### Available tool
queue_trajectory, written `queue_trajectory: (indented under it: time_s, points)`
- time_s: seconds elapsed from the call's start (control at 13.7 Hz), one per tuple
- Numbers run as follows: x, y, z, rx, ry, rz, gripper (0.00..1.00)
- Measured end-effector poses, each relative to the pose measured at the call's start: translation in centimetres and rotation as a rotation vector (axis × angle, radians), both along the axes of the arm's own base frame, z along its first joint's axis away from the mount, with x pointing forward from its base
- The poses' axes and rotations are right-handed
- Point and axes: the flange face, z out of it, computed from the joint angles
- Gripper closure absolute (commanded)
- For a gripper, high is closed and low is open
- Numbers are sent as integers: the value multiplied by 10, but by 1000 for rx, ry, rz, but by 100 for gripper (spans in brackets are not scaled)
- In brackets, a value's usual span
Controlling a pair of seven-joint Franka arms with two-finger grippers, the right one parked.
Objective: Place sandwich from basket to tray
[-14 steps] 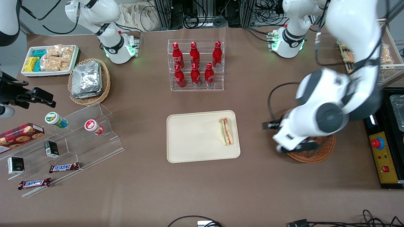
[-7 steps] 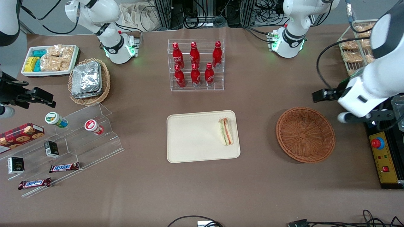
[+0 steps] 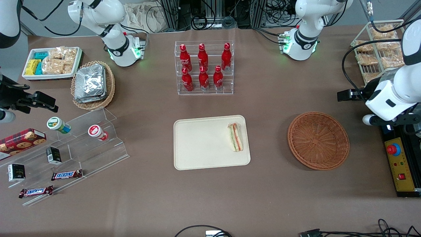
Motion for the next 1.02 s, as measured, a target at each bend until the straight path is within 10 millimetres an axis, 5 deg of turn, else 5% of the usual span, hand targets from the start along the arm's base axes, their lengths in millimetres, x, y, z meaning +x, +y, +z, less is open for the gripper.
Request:
queue_trajectory:
  time_s: [0.36,0.58,1.02]
  points:
    - [-22,46,5,8,-32,-28,0]
    - [-38,35,5,18,-101,-48,0]
    - [-37,8,13,17,-131,-98,0]
